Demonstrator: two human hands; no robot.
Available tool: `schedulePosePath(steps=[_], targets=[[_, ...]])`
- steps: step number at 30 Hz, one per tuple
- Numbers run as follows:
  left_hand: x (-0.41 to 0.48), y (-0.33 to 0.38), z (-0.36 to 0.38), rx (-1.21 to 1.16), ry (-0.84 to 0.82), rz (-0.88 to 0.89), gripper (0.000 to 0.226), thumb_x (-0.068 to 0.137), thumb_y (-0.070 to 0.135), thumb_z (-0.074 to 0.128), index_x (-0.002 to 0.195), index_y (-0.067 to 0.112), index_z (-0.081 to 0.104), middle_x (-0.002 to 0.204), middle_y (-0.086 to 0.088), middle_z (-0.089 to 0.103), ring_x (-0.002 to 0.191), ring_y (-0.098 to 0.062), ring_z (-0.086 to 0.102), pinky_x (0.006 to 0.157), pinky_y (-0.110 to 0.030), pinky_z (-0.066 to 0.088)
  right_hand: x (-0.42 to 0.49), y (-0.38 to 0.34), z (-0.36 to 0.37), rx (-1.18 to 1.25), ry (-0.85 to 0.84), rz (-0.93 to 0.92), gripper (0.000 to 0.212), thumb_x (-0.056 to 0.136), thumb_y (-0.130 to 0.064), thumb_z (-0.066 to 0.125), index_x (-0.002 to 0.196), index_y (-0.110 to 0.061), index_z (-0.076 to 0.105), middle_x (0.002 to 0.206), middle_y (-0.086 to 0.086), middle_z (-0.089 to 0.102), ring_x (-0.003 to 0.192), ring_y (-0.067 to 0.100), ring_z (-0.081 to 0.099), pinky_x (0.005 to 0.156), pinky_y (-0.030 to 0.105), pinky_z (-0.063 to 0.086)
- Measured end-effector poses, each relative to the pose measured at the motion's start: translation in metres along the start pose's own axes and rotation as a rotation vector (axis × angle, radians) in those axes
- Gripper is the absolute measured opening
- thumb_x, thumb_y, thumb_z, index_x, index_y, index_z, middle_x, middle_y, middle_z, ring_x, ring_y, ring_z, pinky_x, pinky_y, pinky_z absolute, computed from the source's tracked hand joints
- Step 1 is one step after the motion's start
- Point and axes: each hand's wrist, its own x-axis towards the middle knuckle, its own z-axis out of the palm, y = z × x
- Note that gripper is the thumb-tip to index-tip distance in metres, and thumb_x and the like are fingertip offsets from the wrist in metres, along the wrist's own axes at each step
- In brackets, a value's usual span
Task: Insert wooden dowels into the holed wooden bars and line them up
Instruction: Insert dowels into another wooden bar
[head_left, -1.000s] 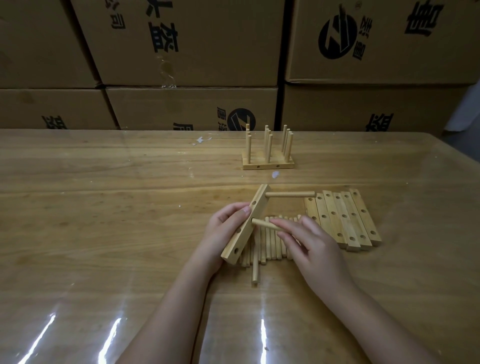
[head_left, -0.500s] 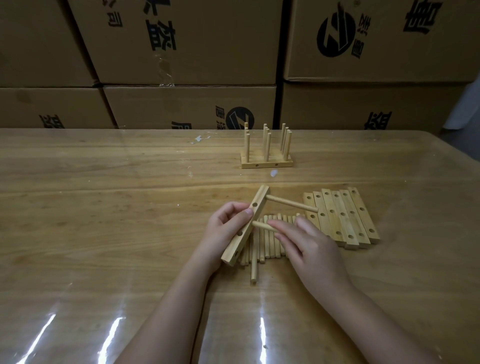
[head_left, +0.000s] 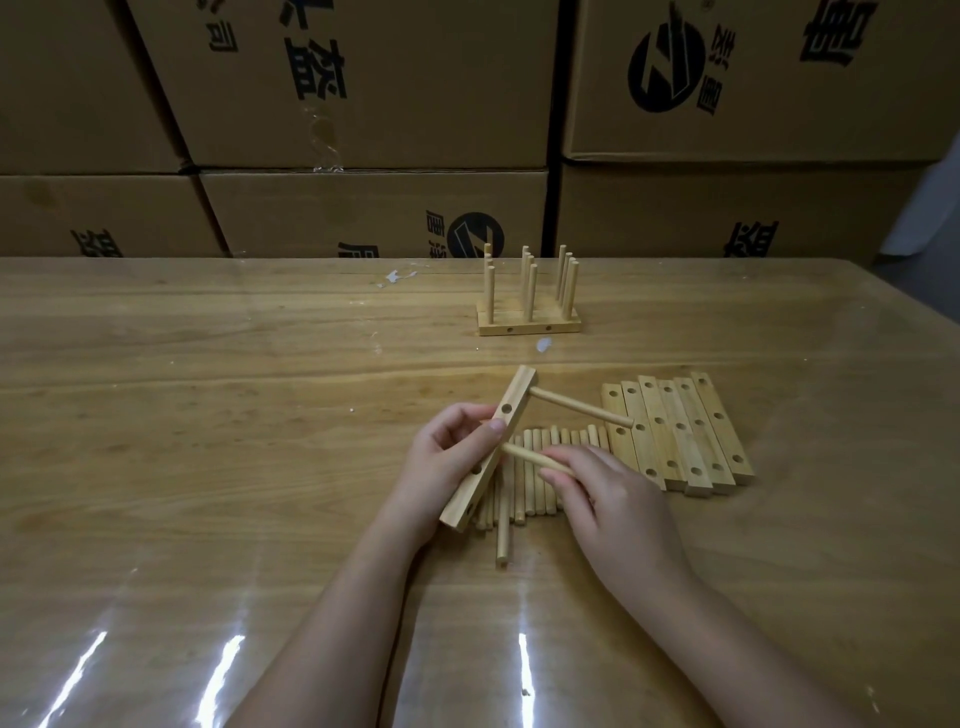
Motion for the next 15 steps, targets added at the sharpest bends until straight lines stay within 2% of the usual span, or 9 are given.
schedulePosePath(steps=[3, 5, 8, 11, 13, 15], targets=[[-0.0012, 0.0013, 0.0004, 0.013, -0.007, -0.002, 0.018, 0.074, 0.039, 0.069, 0.090, 0.033, 0.074, 0.093, -0.012, 0.058, 0.084, -0.022, 0.051, 0.077, -0.037, 0.042, -0.0002, 0.0000, 0.0001, 0.007, -0.022, 0.024, 0.019, 0.088, -0.018, 0.061, 0.104, -0.011, 0.069, 0.086, -0.005, 0.068, 0.066, 0.002, 0.056, 0.053, 0.012, 0.042], [-0.0019, 0.0019, 0.0003, 0.010, -0.005, -0.003, 0.019, 0.074, 0.038, 0.070, 0.091, 0.032, 0.075, 0.092, -0.012, 0.058, 0.084, -0.022, 0.051, 0.077, -0.036, 0.042, -0.0006, 0.0006, 0.0003, 0.017, -0.045, 0.056, 0.018, 0.088, -0.019, 0.061, 0.104, -0.013, 0.069, 0.079, -0.011, 0.063, 0.063, -0.004, 0.050, 0.053, 0.008, 0.035], [-0.0030, 0.0040, 0.0007, 0.009, -0.004, -0.005, 0.019, 0.076, 0.037, 0.072, 0.093, 0.031, 0.075, 0.092, -0.013, 0.059, 0.084, -0.021, 0.052, 0.077, -0.035, 0.043, -0.0016, 0.0025, 0.0014, 0.053, -0.088, 0.114, 0.018, 0.090, -0.024, 0.058, 0.103, -0.017, 0.068, 0.066, -0.022, 0.049, 0.055, -0.004, 0.046, 0.050, 0.009, 0.030], [-0.0040, 0.0063, 0.0021, 0.020, 0.011, -0.006, 0.022, 0.074, 0.039, 0.072, 0.094, 0.029, 0.075, 0.091, -0.012, 0.061, 0.082, -0.021, 0.053, 0.072, -0.030, 0.044, -0.0008, 0.0024, 0.0012, 0.108, -0.087, 0.137, 0.020, 0.090, -0.029, 0.056, 0.106, -0.022, 0.066, 0.063, -0.023, 0.047, 0.059, -0.001, 0.052, 0.050, 0.011, 0.036], [-0.0044, 0.0080, 0.0010, -0.010, 0.040, -0.020, 0.025, 0.072, 0.038, 0.069, 0.093, 0.027, 0.075, 0.091, -0.010, 0.065, 0.082, -0.020, 0.056, 0.073, -0.031, 0.047, 0.0005, 0.0017, -0.0003, 0.134, -0.082, 0.135, 0.023, 0.090, -0.038, 0.050, 0.107, -0.026, 0.061, 0.062, -0.020, 0.049, 0.062, -0.001, 0.054, 0.048, 0.013, 0.037], [-0.0041, 0.0098, -0.0022, -0.058, 0.082, -0.041, 0.023, 0.070, 0.037, 0.070, 0.090, 0.027, 0.075, 0.086, -0.002, 0.068, 0.078, -0.015, 0.061, 0.069, -0.026, 0.051, 0.0008, 0.0027, -0.0022, 0.148, -0.067, 0.126, 0.027, 0.089, -0.046, 0.041, 0.098, -0.028, 0.058, 0.059, -0.012, 0.051, 0.055, 0.007, 0.053, 0.041, 0.018, 0.035]])
